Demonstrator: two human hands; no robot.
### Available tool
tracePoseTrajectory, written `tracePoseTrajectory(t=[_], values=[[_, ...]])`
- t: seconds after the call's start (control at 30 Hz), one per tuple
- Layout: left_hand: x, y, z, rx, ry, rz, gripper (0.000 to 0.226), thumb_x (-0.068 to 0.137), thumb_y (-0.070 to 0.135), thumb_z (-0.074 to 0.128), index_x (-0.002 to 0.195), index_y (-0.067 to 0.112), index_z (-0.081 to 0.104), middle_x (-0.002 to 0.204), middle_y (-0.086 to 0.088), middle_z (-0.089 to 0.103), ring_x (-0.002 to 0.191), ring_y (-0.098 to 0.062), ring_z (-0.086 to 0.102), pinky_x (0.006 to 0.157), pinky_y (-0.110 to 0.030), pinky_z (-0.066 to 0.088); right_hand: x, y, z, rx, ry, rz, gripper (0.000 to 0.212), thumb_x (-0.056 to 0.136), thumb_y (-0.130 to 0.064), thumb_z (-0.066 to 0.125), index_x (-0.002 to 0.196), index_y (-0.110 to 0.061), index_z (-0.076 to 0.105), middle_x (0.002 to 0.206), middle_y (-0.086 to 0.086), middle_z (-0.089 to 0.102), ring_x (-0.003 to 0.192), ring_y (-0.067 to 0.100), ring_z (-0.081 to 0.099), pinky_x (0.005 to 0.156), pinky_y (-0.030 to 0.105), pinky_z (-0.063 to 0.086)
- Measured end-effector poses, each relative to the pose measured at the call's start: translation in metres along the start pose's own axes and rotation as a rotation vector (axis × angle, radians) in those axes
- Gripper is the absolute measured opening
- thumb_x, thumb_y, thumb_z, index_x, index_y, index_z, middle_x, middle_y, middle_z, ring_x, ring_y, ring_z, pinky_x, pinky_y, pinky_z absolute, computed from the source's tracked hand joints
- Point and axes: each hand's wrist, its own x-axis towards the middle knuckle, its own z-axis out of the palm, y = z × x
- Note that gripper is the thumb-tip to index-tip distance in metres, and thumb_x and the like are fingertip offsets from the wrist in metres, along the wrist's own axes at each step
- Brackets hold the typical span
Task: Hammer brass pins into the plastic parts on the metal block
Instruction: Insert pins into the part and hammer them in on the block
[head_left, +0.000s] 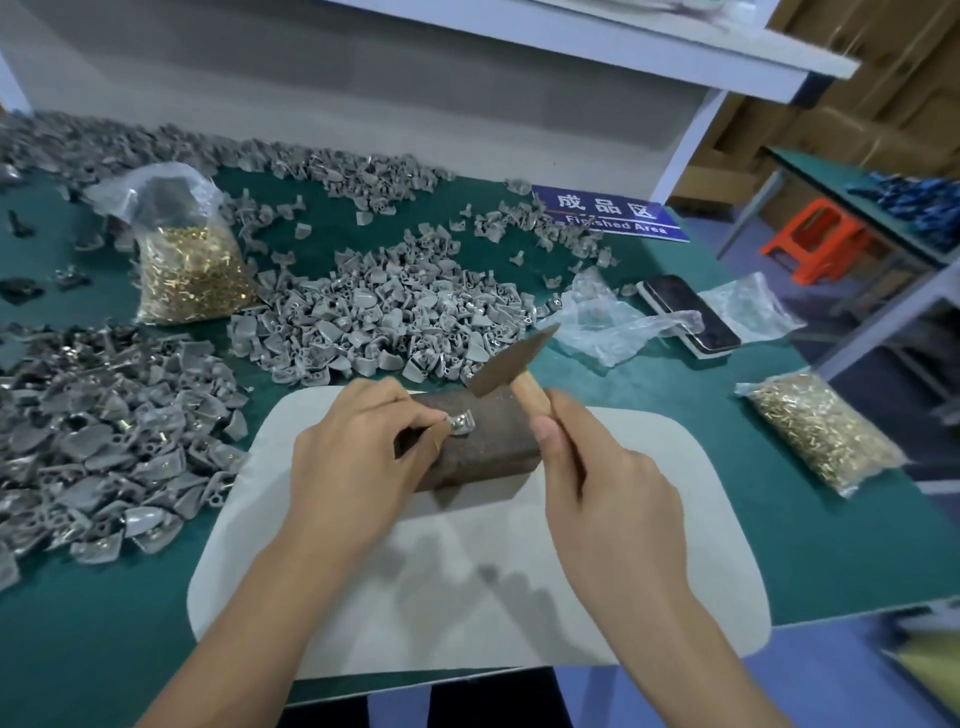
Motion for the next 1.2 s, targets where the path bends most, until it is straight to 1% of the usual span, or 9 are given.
tracePoseTrajectory(t=[0.13,0.23,0.33,0.57,0.67,0.8,1.0,1.13,1.2], values=[[0.001,0.002,0.001,0.005,0.008,-0.004,0.005,0.085,0.039,0.077,0.083,0.04,0.073,0.082,0.019,0.056,0.088,-0.002,0.049,0.052,-0.02,0.027,0.002,0.002,-0.002,-0.048,-0.118,0.003,0.047,0.098,-0.062,0.02,0.128,-0.044,0.051,0.079,-0.001,0.07,0.077,0.034,0.064,0.061,0.043,0.049],[0.001,0.002,0.001,-0.003,0.006,-0.001,0.005,0.086,0.041,0.076,0.083,0.039,0.073,0.083,0.019,0.055,0.088,0.0,0.046,0.053,-0.018,0.023,0.004,0.005,-0.003,0.053,0.008,0.023,0.049,0.098,-0.062,0.023,0.13,-0.043,0.054,0.074,-0.004,0.069,0.07,0.032,0.062,0.057,0.041,0.048],[0.001,0.003,0.001,-0.007,0.012,-0.002,0.005,0.086,0.041,0.076,0.083,0.039,0.072,0.082,0.02,0.055,0.087,-0.002,0.048,0.053,-0.019,0.025,0.003,0.002,-0.001,-0.01,-0.107,-0.009,0.055,0.093,-0.068,0.015,0.131,-0.047,0.05,0.08,-0.002,0.07,0.076,0.033,0.063,0.059,0.04,0.046],[0.001,0.0,0.001,-0.029,0.007,-0.003,0.008,0.086,0.04,0.077,0.081,0.041,0.071,0.083,0.02,0.056,0.087,-0.002,0.047,0.051,-0.023,0.028,-0.004,-0.003,0.003,-0.061,-0.096,-0.012,0.055,0.097,-0.062,0.017,0.134,-0.044,0.054,0.075,-0.001,0.069,0.072,0.034,0.064,0.057,0.04,0.045],[0.002,0.001,0.001,-0.039,0.002,0.005,0.009,0.086,0.04,0.077,0.081,0.042,0.07,0.083,0.02,0.057,0.087,-0.002,0.047,0.052,-0.022,0.027,-0.006,0.0,0.001,0.015,0.036,0.009,0.051,0.099,-0.06,0.022,0.13,-0.041,0.058,0.068,-0.004,0.066,0.065,0.034,0.062,0.052,0.039,0.043],[0.002,0.001,0.002,-0.035,0.006,-0.003,0.009,0.086,0.039,0.077,0.081,0.041,0.071,0.083,0.019,0.056,0.087,-0.003,0.047,0.052,-0.023,0.029,-0.003,0.001,0.003,-0.089,-0.085,-0.006,0.049,0.1,-0.059,0.022,0.133,-0.043,0.054,0.076,-0.002,0.07,0.072,0.034,0.064,0.056,0.039,0.041],[0.003,0.003,0.002,-0.028,0.004,-0.001,0.008,0.086,0.04,0.077,0.08,0.04,0.071,0.082,0.018,0.056,0.086,-0.004,0.046,0.052,-0.022,0.026,-0.002,0.004,0.002,0.003,-0.071,-0.03,0.054,0.098,-0.062,0.022,0.133,-0.042,0.057,0.074,0.0,0.069,0.069,0.034,0.062,0.055,0.042,0.047],[0.002,0.002,0.001,-0.035,0.003,-0.008,0.007,0.087,0.041,0.075,0.082,0.04,0.072,0.083,0.019,0.056,0.086,-0.003,0.045,0.054,-0.021,0.024,-0.002,0.009,0.0,0.12,0.092,-0.036,0.045,0.106,-0.054,0.03,0.134,-0.035,0.059,0.075,-0.002,0.07,0.062,0.03,0.058,0.051,0.04,0.044],[0.002,0.001,0.002,-0.026,0.007,-0.008,0.005,0.087,0.043,0.074,0.083,0.041,0.072,0.083,0.019,0.056,0.086,-0.003,0.045,0.054,-0.021,0.023,0.0,0.006,-0.001,0.068,0.007,-0.045,0.045,0.104,-0.058,0.025,0.132,-0.04,0.056,0.075,-0.001,0.069,0.065,0.033,0.06,0.054,0.042,0.048]])
